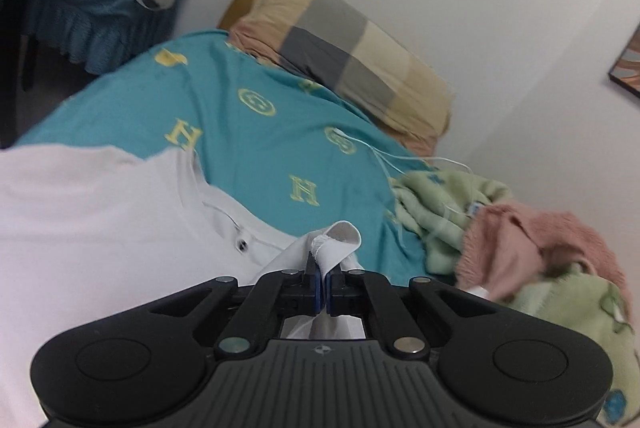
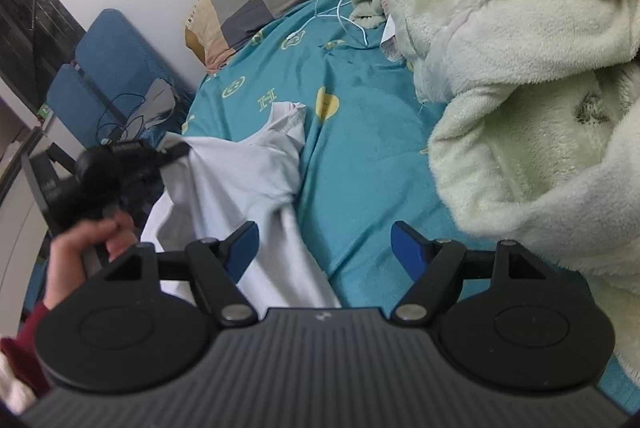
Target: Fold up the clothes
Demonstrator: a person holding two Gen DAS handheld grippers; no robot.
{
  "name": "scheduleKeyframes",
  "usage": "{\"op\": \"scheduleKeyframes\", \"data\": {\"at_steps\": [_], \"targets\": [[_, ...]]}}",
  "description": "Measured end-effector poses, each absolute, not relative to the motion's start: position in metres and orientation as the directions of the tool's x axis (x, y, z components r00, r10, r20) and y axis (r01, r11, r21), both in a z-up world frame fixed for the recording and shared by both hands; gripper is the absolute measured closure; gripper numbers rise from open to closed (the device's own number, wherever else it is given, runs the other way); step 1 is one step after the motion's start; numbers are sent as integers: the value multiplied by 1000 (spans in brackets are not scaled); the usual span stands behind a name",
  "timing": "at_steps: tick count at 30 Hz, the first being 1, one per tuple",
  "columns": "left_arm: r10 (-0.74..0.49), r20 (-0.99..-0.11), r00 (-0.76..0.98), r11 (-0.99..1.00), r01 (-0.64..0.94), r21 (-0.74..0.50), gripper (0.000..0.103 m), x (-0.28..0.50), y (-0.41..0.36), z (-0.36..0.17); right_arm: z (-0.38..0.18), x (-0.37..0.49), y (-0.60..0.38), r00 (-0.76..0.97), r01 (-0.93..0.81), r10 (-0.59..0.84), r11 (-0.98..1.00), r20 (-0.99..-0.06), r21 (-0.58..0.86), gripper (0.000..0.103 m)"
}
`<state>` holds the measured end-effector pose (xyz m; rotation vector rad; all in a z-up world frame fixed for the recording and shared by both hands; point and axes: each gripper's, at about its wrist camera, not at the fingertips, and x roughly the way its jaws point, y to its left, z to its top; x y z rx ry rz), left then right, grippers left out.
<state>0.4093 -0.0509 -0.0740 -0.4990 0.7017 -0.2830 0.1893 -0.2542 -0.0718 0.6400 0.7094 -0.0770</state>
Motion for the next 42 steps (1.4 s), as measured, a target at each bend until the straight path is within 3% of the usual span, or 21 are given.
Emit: {"op": "scheduleKeyframes", "data": {"at_steps": [6, 9, 11, 13, 15, 17, 20, 22, 28, 31, 36, 42], "targets": [[-197, -663, 722, 923, -91, -374, 101, 449, -42, -106, -76, 190, -259, 754, 295, 143, 799, -642, 525, 28], [-203, -722, 662, 925, -112, -363, 98, 454, -35, -140, -78, 192, -258, 748, 286, 149, 807, -647, 517, 28], [-213, -713, 669, 932, -81, -354, 97, 449, -35, -142, -79, 193, -255, 743, 273, 155, 818, -651, 506, 28], [-222, -703, 675, 937, -51, -345, 90, 443, -34, -144, -81, 196, -252, 737, 256, 165, 830, -656, 496, 28], [-237, -716, 656, 938, -38, -345, 69, 432, -31, -134, -81, 199, -249, 736, 234, 180, 837, -653, 495, 28], [-252, -711, 656, 942, -2, -336, 60, 408, -29, -117, -80, 199, -249, 738, 221, 189, 840, -648, 496, 28], [-299, -701, 647, 948, 118, -296, 56, 351, -33, -87, -76, 197, -252, 745, 211, 195, 838, -638, 503, 29], [-310, -712, 630, 950, 172, -262, 56, 299, -33, -73, -72, 191, -254, 752, 218, 185, 837, -633, 503, 29], [-423, -718, 553, 906, 262, -332, 56, 150, -24, -66, -59, 167, -247, 740, 189, 183, 867, -647, 462, 29], [-365, -732, 575, 930, 254, -264, 56, 118, -8, -65, -52, 150, -241, 730, 191, 196, 861, -655, 471, 29], [-335, -716, 613, 938, 142, -316, 47, 162, 44, -48, -40, 138, -235, 752, 180, 257, 805, -607, 565, 29], [-196, -678, 709, 980, 113, -165, 40, 264, 80, -41, -39, 216, -234, 761, 141, 294, 795, -578, 590, 28]]}}
